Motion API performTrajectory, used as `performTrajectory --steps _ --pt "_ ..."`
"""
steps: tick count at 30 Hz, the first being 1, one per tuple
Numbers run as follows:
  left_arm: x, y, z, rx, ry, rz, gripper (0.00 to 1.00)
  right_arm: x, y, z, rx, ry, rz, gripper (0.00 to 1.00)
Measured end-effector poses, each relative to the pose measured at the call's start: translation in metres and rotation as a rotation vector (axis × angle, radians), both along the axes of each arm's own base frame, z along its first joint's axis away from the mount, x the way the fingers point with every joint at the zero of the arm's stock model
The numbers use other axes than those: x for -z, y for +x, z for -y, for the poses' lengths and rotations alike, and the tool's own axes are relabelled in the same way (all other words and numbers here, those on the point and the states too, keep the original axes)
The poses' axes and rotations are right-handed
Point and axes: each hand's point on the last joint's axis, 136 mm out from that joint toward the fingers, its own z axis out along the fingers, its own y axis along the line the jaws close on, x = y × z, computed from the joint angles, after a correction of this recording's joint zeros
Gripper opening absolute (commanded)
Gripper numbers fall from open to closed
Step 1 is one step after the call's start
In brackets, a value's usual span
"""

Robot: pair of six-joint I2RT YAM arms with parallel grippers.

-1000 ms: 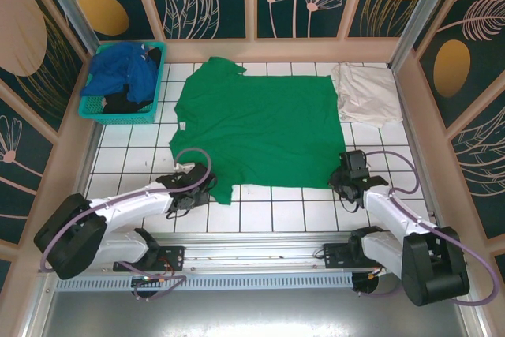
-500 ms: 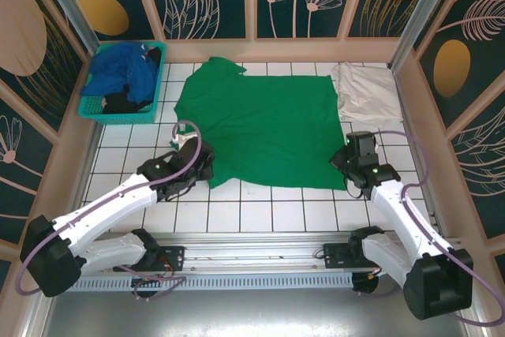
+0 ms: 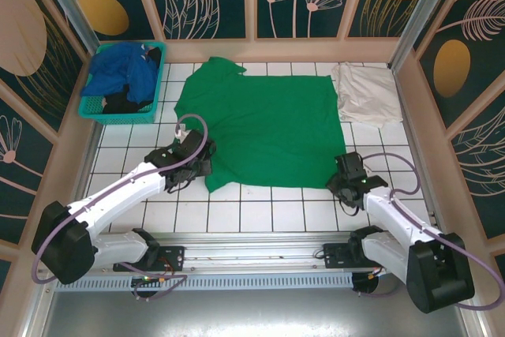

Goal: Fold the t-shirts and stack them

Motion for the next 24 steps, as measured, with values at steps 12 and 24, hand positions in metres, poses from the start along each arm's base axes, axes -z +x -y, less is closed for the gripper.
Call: performTrajectory --steps 12,24 --pt "-0.014 -0.002 -0.001 0.0 -0.033 0.042 0.0 0.007 0.008 0.013 0.03 -0.053 -0.043 0.0" --pt "-0.031 0.0 -0.002 0.008 -0.044 0.07 0.0 -0.047 0.047 0.012 0.022 -0.033 0.142 0.0"
